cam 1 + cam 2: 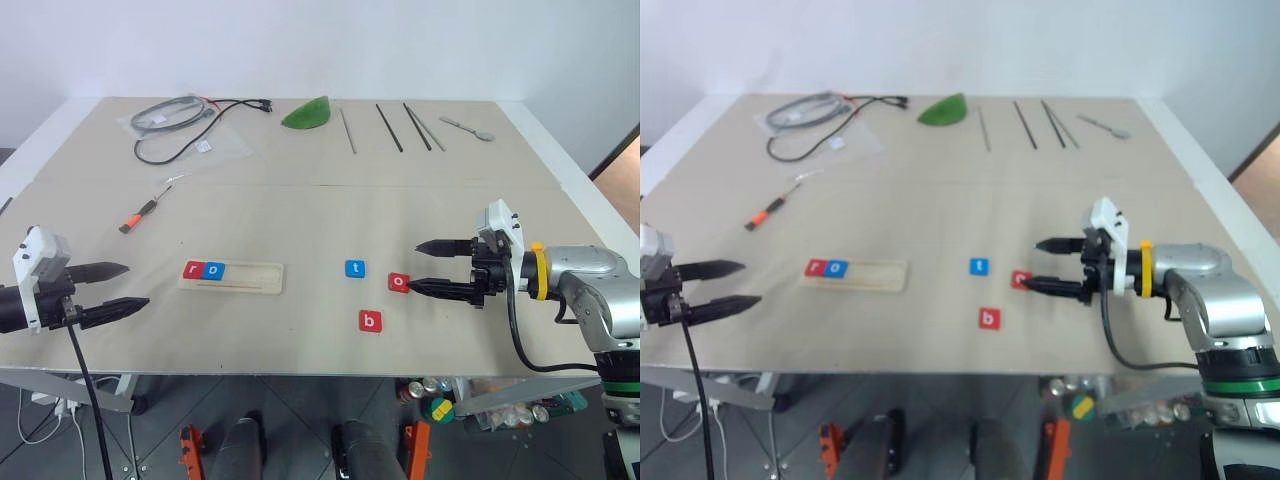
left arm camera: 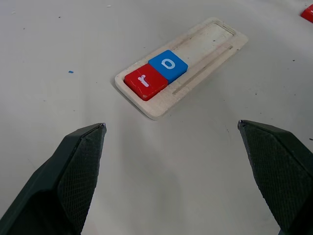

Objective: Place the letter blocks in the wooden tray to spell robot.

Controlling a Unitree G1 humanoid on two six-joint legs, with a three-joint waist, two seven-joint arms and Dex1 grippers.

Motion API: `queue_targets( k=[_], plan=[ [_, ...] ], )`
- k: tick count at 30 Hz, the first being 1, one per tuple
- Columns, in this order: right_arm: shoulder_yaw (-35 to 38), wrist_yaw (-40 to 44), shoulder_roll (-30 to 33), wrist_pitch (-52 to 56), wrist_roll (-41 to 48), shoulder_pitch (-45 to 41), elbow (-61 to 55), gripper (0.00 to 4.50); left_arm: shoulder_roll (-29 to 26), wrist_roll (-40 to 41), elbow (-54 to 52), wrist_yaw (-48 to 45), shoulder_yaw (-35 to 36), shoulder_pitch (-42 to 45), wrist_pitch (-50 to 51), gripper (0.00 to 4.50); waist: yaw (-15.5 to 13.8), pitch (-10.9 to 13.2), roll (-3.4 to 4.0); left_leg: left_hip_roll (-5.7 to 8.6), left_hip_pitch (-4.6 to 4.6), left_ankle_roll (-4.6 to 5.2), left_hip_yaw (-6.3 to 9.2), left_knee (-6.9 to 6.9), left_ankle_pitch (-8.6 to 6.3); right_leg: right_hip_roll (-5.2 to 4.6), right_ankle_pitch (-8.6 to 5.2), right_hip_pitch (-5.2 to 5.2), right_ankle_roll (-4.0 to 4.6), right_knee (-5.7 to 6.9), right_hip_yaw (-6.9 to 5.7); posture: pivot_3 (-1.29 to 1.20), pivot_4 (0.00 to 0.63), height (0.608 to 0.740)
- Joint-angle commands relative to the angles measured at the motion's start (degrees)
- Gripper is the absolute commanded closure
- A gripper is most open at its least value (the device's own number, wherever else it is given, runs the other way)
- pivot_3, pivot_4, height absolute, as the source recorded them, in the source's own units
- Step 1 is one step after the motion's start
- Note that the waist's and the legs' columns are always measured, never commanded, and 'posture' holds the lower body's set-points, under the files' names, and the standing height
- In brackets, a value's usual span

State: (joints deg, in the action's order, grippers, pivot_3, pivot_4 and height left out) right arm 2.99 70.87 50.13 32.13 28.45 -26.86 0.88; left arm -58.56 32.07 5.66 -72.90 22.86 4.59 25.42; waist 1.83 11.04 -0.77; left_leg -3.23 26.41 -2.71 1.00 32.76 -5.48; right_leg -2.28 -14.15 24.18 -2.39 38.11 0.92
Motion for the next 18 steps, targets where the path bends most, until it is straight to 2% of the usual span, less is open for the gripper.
queue_targets(
  k=[1,5,14,18],
  plan=[
    [1.6,-0.2,0.8,-0.2,0.5,-0.3,-2.0,0.01,-0.1,-1.2,1.4,-0.1,-1.6,4.1,-1.5,0.00,0.0,0.0,0.00,-0.01,0.00,0.00,0.00,0.01,0.00,0.01,0.01,0.00,0.00,0.00,0.00,0.00,0.150,0.740],
    [-0.2,0.5,0.8,0.5,0.6,-0.4,-4.6,0.01,1.1,-5.9,10.4,-3.4,-9.8,16.2,-5.9,0.00,-0.9,0.0,0.00,-0.17,0.05,-0.01,0.01,0.20,0.01,0.25,0.08,-0.05,-0.03,0.09,-0.03,0.00,0.150,0.740],
    [-2.2,3.0,1.9,2.2,2.8,1.0,-15.4,0.01,5.3,-16.0,33.2,-18.2,-21.4,34.3,-26.8,0.00,-0.6,0.0,-0.04,-0.40,0.09,-0.01,-0.36,0.65,0.00,0.30,0.32,-0.06,-0.09,0.09,0.16,0.00,0.150,0.740],
    [-1.4,2.2,1.8,4.1,4.7,0.5,-18.9,0.01,6.8,-20.3,45.5,-19.6,-26.8,43.1,-36.7,0.00,-0.7,0.0,-0.05,-0.44,0.12,-0.01,-0.36,0.72,0.00,0.35,0.40,-0.03,-0.07,0.11,0.17,0.00,0.150,0.740]
  ],
)
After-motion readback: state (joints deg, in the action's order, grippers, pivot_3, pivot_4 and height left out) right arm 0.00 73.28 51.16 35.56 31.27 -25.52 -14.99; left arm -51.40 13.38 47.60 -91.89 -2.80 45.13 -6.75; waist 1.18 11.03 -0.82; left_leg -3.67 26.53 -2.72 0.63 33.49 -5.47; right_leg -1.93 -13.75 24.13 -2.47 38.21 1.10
